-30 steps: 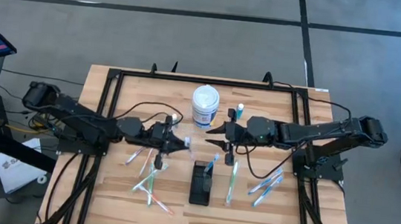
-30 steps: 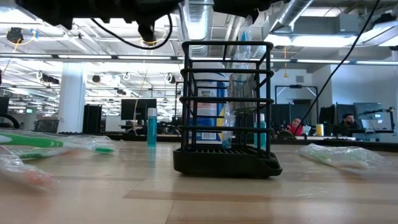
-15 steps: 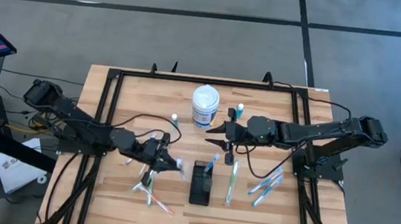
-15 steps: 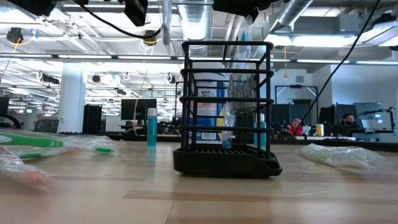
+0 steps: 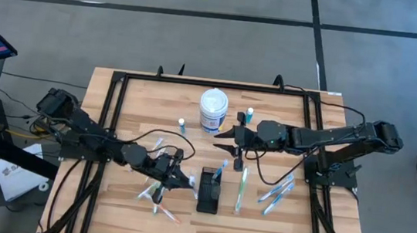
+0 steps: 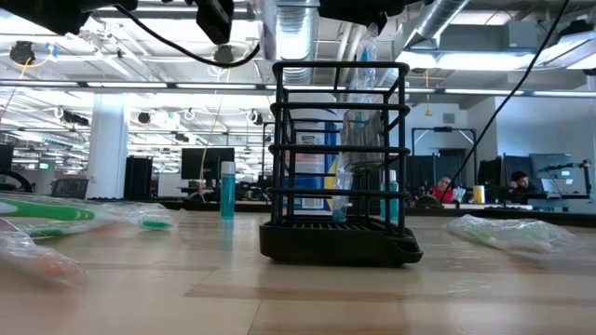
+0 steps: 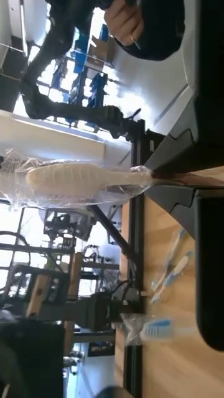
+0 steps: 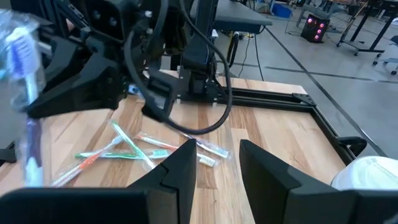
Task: Pick & Place toothbrushing station
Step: Put the right violet toothbrush into the black mesh organizer
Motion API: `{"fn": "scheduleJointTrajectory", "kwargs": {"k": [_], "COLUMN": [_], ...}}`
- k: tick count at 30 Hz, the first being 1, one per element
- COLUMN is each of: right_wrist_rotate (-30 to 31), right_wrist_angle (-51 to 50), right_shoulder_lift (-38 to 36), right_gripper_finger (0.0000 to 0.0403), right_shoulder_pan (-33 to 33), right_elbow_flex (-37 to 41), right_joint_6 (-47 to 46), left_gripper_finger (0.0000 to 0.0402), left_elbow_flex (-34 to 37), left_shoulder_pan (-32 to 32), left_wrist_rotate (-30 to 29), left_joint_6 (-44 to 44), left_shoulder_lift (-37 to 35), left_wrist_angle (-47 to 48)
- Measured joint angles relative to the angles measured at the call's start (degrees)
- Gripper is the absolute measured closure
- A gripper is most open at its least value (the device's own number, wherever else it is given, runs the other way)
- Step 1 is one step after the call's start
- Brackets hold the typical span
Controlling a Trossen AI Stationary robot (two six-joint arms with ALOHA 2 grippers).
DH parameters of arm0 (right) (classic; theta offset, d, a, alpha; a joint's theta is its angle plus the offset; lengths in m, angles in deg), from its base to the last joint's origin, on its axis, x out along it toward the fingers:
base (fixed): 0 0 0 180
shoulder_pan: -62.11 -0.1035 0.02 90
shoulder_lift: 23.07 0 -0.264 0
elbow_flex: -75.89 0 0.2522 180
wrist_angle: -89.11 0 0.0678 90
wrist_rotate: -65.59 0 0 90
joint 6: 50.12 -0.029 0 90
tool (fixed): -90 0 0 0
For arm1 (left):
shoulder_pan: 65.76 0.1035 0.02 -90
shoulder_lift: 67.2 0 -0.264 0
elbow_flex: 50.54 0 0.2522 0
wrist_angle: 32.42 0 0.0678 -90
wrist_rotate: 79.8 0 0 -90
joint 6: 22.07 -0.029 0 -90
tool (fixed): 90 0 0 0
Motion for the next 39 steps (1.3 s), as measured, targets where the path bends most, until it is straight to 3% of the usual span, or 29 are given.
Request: {"fn": "scheduleJointTrajectory", "kwargs": {"k": [13, 39], "right_wrist_rotate": [0.0, 0.0], "right_wrist_angle": [-0.5, -0.7], "right_shoulder_lift": [0.0, 0.0], "right_gripper_finger": [0.029, 0.029], "right_shoulder_pan": [0.0, 0.0], "right_elbow_flex": [0.0, 0.0], "right_joint_6": [0.0, 0.0], "left_gripper_finger": [0.0392, 0.0369], "left_elbow_flex": [-4.6, -4.6], "left_shoulder_pan": [-0.8, -0.6], "left_wrist_rotate": [1.9, 1.6], "left_joint_6": [-2.0, -6.0], "left_shoulder_lift": [6.3, 11.0], "left_wrist_angle": [-0.5, -1.0]}}
